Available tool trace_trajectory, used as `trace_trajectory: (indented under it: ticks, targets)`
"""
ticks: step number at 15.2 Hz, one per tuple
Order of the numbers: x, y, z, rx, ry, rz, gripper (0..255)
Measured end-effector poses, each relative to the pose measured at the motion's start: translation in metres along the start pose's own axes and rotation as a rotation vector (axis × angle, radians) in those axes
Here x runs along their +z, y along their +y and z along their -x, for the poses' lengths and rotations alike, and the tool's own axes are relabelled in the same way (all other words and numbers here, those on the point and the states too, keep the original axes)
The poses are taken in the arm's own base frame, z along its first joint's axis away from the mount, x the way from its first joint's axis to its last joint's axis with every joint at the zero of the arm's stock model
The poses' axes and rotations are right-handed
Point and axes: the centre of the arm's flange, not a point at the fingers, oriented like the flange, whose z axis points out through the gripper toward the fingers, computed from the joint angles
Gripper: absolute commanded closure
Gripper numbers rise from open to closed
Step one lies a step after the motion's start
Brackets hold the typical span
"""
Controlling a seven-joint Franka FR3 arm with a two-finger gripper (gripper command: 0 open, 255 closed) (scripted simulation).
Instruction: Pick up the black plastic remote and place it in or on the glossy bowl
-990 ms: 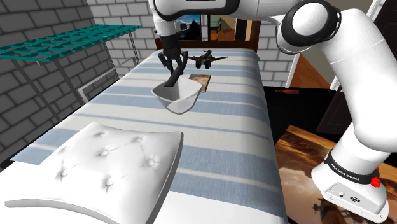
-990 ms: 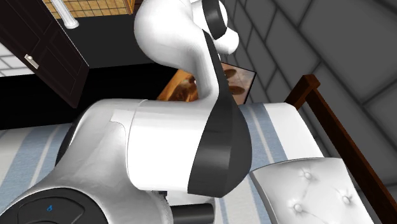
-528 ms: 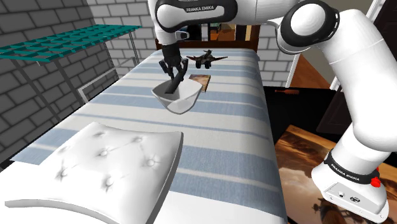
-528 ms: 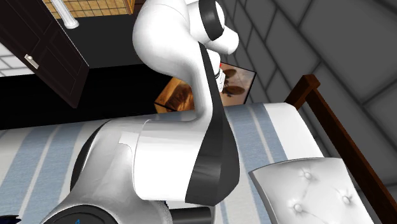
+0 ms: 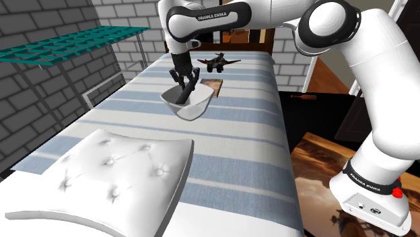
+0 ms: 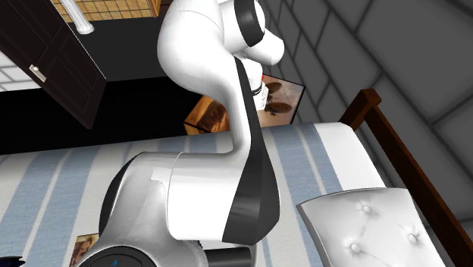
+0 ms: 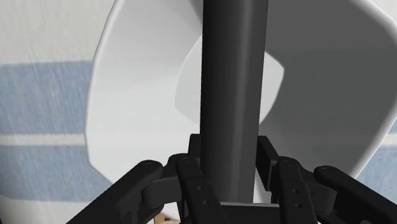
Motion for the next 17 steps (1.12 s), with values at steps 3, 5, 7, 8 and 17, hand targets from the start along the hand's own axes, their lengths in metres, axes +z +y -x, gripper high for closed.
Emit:
trace_trajectory:
  ticks: [3,5,7,8,17]
  targets:
    - [0.0,0.0,0.0,0.0,0.0,0.0,0]
    - [0.0,0.0,0.0,0.0,0.0,0.0,0]
    - [0.0,0.0,0.0,0.0,0.0,0.0,0]
    - [0.0,0.0,0.0,0.0,0.0,0.0,0]
    - [-0.049,0.0,0.0,0.0,0.0,0.0,0]
